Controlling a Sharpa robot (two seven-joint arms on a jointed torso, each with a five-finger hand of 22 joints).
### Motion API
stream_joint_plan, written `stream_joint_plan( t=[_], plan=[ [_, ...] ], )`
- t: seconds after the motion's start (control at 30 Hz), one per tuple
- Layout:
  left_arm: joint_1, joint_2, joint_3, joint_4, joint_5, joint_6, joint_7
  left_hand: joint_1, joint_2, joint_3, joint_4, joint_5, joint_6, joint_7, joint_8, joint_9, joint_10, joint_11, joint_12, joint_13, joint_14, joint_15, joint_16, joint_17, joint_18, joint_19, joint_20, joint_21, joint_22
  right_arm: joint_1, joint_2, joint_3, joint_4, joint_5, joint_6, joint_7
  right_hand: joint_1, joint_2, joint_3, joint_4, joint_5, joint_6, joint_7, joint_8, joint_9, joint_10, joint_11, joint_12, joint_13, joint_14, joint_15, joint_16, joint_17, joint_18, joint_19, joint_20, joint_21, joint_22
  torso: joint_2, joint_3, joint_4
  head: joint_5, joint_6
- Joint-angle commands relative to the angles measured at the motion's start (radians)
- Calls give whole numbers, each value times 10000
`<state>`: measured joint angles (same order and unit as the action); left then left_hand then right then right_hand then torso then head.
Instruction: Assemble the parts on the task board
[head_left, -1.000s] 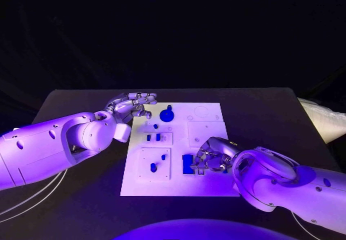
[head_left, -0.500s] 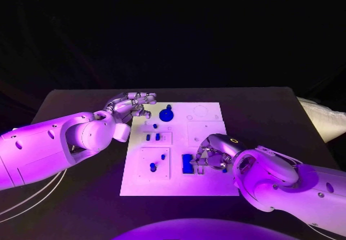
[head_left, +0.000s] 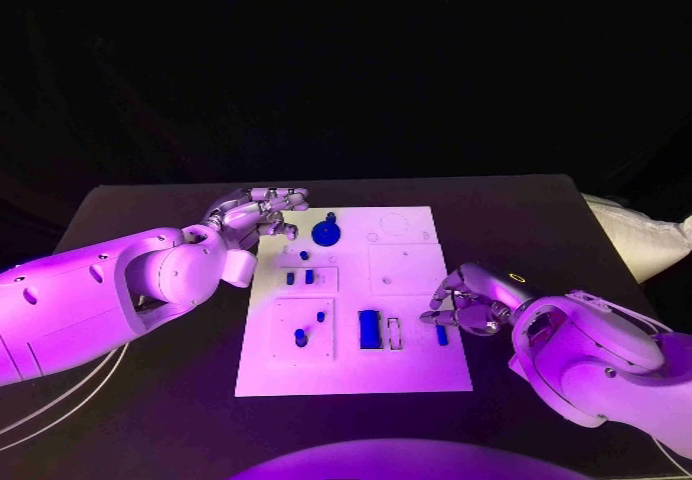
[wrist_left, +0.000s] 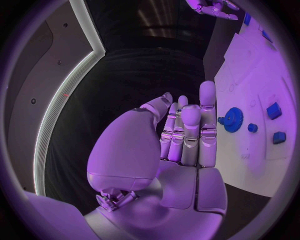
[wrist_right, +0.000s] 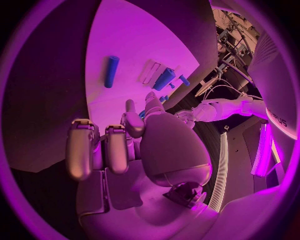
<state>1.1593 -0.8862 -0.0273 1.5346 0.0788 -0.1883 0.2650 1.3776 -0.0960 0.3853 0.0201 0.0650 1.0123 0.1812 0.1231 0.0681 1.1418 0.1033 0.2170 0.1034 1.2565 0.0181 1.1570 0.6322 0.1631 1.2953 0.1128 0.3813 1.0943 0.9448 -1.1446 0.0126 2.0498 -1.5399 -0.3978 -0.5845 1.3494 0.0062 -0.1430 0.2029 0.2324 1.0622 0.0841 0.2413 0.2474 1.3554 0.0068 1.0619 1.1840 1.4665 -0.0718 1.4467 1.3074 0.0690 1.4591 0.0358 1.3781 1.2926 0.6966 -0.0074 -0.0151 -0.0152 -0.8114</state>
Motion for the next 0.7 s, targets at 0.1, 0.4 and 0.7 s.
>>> stream_joint_plan(
  t=[0.1,0.4,0.7],
  plan=[
    [-11,33,-1,11,-29,148,82,-49,32,-76,-8,-11,-96,3,23,-12,-93,-8,32,12,-83,0,-30,-10,169,-66,20,-38,-14,-22,-151,-30,-55,-31,704,25,-35,83,37,92,126,-31,24,-83,-14,-94,-14,-93,-37,682,59,40,655,-55,13,12,27,1,-53,0,-93,-9,32],
    [-70,29,-5,4,-29,159,90,-49,32,-76,-8,-11,-96,3,23,-12,-93,-8,32,12,-83,0,-30,-10,169,-66,20,-38,-14,-263,-84,-77,-371,-659,1159,-74,-312,42,-84,377,184,112,1,-120,-7,-121,-22,-232,-108,672,60,21,636,-47,-1,30,10,-16,-75,16,-111,10,-7],
    [-100,8,-4,9,-29,167,81,-49,32,-76,-8,-11,-96,3,23,-12,-93,-8,32,12,-83,0,-30,-10,169,-66,20,-38,-14,-326,26,-88,-593,-1036,1443,-156,-379,-5,-136,462,203,157,-13,-126,3,-127,-29,-273,-126,668,56,14,628,-44,-8,29,-1,-28,-54,3,-96,16,-26]
  ],
)
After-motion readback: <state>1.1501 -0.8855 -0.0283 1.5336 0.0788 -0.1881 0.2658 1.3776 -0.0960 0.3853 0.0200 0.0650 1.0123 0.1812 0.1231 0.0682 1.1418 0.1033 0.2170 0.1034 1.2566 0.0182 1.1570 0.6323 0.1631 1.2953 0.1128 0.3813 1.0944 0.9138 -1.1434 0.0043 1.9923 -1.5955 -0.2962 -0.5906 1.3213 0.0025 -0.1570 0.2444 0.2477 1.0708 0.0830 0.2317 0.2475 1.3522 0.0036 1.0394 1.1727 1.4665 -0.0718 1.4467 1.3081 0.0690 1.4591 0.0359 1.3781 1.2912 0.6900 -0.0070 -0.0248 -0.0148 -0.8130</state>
